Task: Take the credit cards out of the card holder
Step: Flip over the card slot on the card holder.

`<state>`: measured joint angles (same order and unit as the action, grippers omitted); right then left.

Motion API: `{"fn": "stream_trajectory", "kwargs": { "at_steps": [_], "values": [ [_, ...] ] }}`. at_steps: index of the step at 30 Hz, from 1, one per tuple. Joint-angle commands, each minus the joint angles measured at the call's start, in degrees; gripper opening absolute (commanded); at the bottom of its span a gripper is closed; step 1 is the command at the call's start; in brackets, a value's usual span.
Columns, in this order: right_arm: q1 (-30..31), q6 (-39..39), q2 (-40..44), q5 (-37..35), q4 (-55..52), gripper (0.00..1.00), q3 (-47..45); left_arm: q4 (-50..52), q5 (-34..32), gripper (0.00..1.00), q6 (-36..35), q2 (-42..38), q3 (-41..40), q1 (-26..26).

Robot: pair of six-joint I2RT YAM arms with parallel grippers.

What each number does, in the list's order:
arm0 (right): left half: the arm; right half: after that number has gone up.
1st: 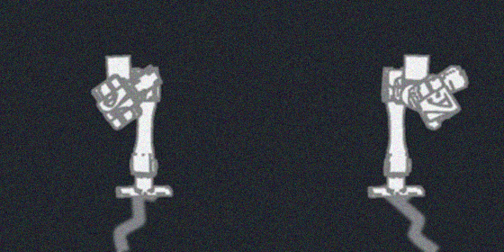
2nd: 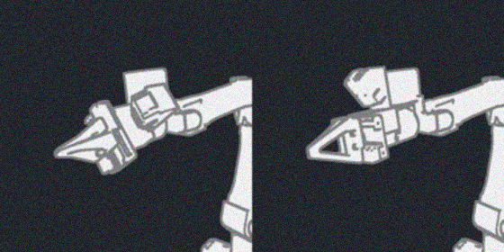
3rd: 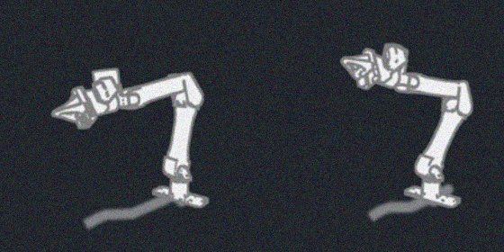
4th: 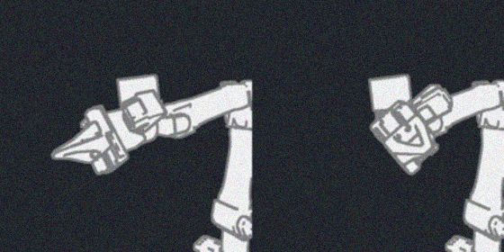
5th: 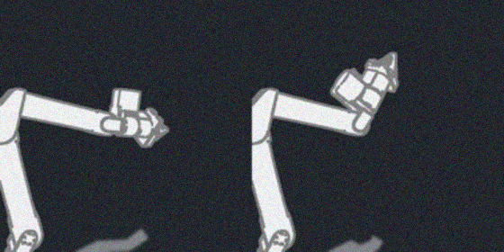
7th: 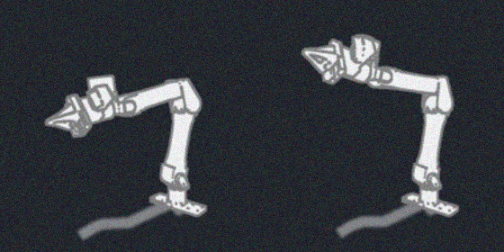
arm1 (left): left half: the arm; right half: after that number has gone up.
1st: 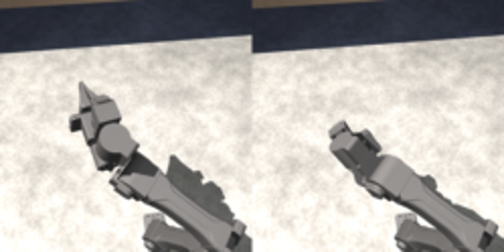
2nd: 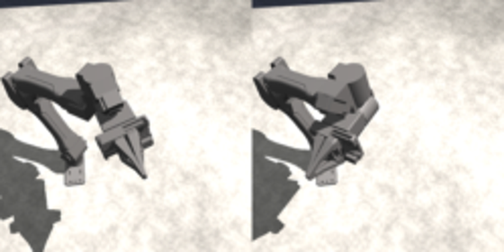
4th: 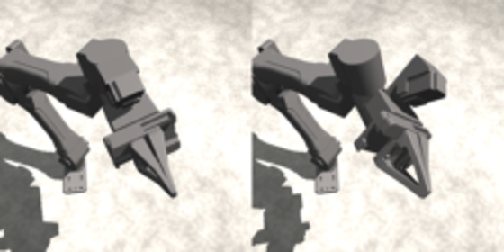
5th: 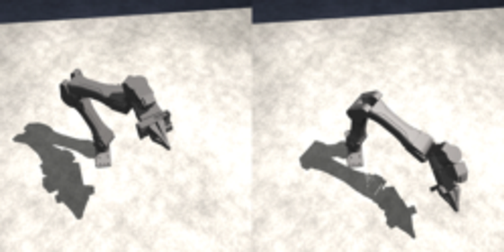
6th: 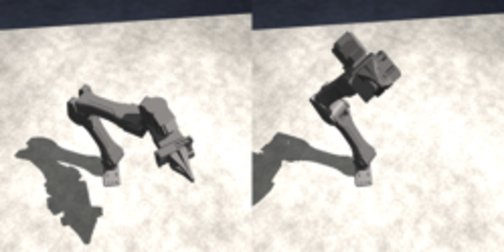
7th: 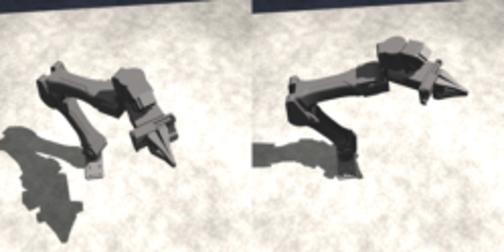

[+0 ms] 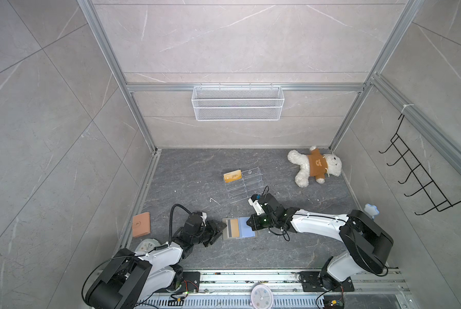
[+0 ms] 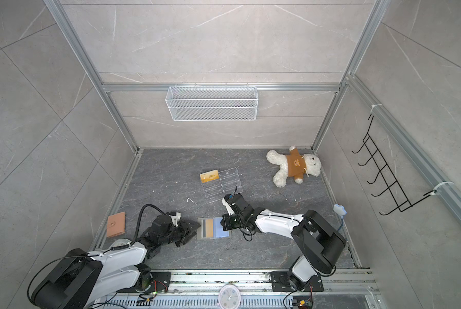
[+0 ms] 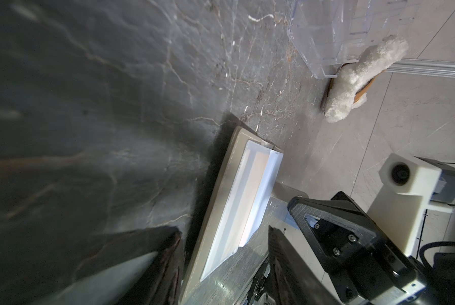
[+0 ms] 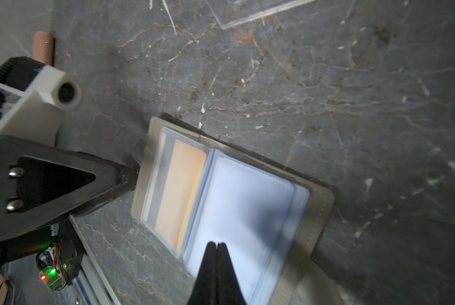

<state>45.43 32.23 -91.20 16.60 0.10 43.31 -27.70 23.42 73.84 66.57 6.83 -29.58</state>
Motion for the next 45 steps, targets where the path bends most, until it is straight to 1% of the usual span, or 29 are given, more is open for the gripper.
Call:
{"fn": "stream_trajectory", "kwargs": {
  "at_steps": [1, 6, 8, 11, 12, 15, 20, 23, 28, 37, 38, 40, 42, 45],
  "values": [
    [0.21, 1.17, -2.24, -2.62, -0.12, 0.00, -1.02, -2.62, 0.90, 0.51, 0.02, 2.80, -0.72, 0.15],
    [0.19, 2.00, -4.43, -5.03, -0.34, 0.00, -2.38, -5.66, 1.01, 0.47, -0.74, 3.84, -0.60, 0.19],
    [0.23, 2.39, -5.63, -4.75, -0.10, 0.00, -2.62, -6.06, 1.10, 0.45, -1.31, 3.70, -0.52, 0.16],
    [0.14, 2.58, -6.51, -4.73, -0.06, 0.00, -2.96, -7.76, 1.44, 0.44, -1.84, 4.08, -0.15, 0.14],
    [0.20, 2.58, -6.60, -4.92, -0.06, 0.00, -3.12, -8.74, 1.60, 0.42, -1.89, 4.09, -0.31, 0.14],
    [0.19, 2.49, -6.73, -5.31, -0.45, 0.00, -3.40, -9.90, 1.59, 0.31, -2.18, 3.20, -0.24, 0.14],
    [0.23, 2.49, -6.89, -5.31, -0.49, 0.00, -3.85, -8.22, 1.54, 0.18, -4.52, 0.78, 0.67, -0.04],
    [0.19, 2.50, -7.00, -5.31, -0.49, 0.00, -4.02, -7.46, 1.95, 0.15, -5.36, 0.49, 1.16, -0.12],
    [0.20, 2.49, -6.94, -4.89, -0.46, 0.00, -3.89, -5.62, 2.42, 0.14, -6.64, 1.39, 2.03, -0.12],
    [0.23, 2.14, -6.82, -4.66, -0.86, 0.00, -3.71, -6.35, 3.20, 0.16, -7.59, 4.26, 3.26, -0.39],
    [0.21, 2.14, -6.83, -4.67, -0.87, 0.00, -3.67, -6.16, 3.22, 0.15, -7.88, 4.50, 3.41, -0.39],
    [0.23, 2.05, -6.73, -4.66, -0.88, 0.00, -3.67, -6.11, 3.26, 0.06, -8.12, 4.55, 3.47, -0.39],
    [0.22, 2.06, -6.31, -4.70, -1.03, 0.00, -3.67, -5.73, 3.17, 0.00, -8.31, 3.98, 3.50, -0.39],
    [0.19, 2.06, -4.32, -6.05, -2.71, 0.00, -3.54, -0.95, 2.44, 0.00, -10.17, 1.31, 4.44, -0.39]
  ]
}}
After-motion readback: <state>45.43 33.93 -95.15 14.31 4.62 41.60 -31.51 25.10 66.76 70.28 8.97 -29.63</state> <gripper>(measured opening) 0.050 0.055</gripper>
